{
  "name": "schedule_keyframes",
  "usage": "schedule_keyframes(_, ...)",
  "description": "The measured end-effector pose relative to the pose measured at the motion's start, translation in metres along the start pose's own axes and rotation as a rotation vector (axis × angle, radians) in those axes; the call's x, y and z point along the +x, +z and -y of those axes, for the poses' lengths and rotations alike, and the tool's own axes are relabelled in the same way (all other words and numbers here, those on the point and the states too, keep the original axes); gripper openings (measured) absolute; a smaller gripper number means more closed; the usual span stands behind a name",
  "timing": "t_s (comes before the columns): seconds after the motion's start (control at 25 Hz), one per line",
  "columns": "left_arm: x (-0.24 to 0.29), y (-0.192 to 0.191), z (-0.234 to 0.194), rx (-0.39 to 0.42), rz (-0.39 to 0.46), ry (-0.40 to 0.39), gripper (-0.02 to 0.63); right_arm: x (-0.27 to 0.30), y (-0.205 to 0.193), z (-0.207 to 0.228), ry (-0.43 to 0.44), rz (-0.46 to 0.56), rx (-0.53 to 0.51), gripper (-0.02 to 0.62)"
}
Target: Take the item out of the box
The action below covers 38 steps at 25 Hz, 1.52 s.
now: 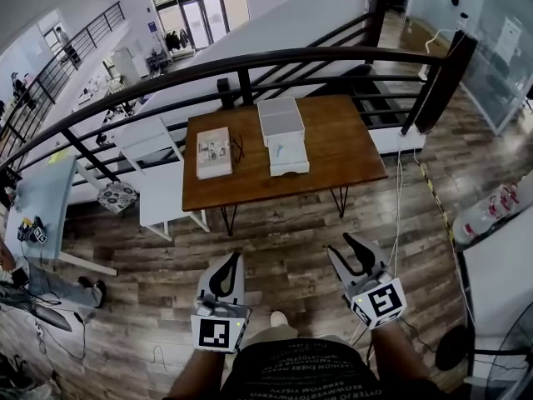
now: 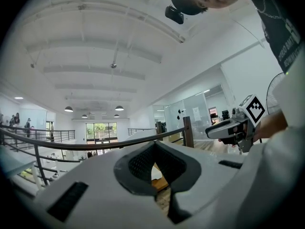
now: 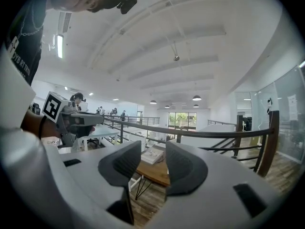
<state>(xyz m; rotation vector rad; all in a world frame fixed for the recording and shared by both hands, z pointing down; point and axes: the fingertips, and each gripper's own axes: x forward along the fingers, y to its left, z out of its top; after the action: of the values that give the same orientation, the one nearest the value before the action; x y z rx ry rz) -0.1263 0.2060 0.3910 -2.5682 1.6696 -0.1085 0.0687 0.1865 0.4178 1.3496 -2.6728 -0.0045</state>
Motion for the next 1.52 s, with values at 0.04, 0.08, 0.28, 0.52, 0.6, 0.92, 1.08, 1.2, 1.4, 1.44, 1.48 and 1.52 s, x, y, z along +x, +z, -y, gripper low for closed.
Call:
schedule_keyframes(0.04, 0.002, -0.002, -0.006, 0.004, -0.004, -0.004, 0.005, 0.006, 0.001, -0.001, -0.002, -0.002, -0.001, 0.158)
schedule_keyframes(0.08, 0.005, -0.003, -0.011, 0.008, -0.007, -0.009, 0.005, 0.011, 0.001, -0.002, -0.004, -0.004, -0.001, 0.158)
schedule_keyframes(0.28, 0.014, -0.003, -0.035, -0.019, 0.016, -0.033, 0.005, 0.033, 0.009, -0.007, -0.020, -0.012, -0.001, 0.158)
schedule_keyframes(0.52, 0.019, -0.009, -0.050, -0.032, 0.010, -0.051, 0.005, 0.044, 0.013, -0.013, -0.026, -0.020, 0.002, 0.160)
schedule_keyframes(0.6, 0.021, -0.008, -0.054, -0.040, 0.020, -0.052, 0.005, 0.046, 0.015, -0.012, -0.032, -0.023, 0.001, 0.160)
schedule_keyframes(0.92, 0.036, -0.009, -0.059, -0.040, 0.025, -0.057, 0.005, 0.054, 0.013, 0.000, -0.039, -0.022, 0.014, 0.161)
schedule_keyframes(1.08, 0.046, -0.008, -0.060, -0.036, 0.019, -0.050, 0.005, 0.061, 0.015, 0.009, -0.030, -0.018, 0.016, 0.161)
schedule_keyframes(1.2, 0.057, -0.008, -0.059, -0.034, 0.016, -0.041, 0.005, 0.067, 0.014, 0.019, -0.022, -0.014, 0.019, 0.161)
schedule_keyframes(1.4, 0.080, -0.014, -0.054, -0.039, 0.004, -0.037, 0.005, 0.079, 0.008, 0.042, -0.014, -0.017, 0.024, 0.161)
schedule_keyframes(1.44, 0.085, -0.016, -0.054, -0.041, 0.000, -0.035, 0.005, 0.082, 0.008, 0.046, -0.013, -0.017, 0.025, 0.161)
schedule_keyframes(1.48, 0.090, -0.017, -0.054, -0.043, -0.003, -0.033, 0.005, 0.085, 0.007, 0.051, -0.012, -0.018, 0.026, 0.163)
schedule_keyframes(1.52, 0.095, -0.018, -0.055, -0.045, -0.005, -0.031, 0.005, 0.089, 0.007, 0.054, -0.009, -0.020, 0.026, 0.161)
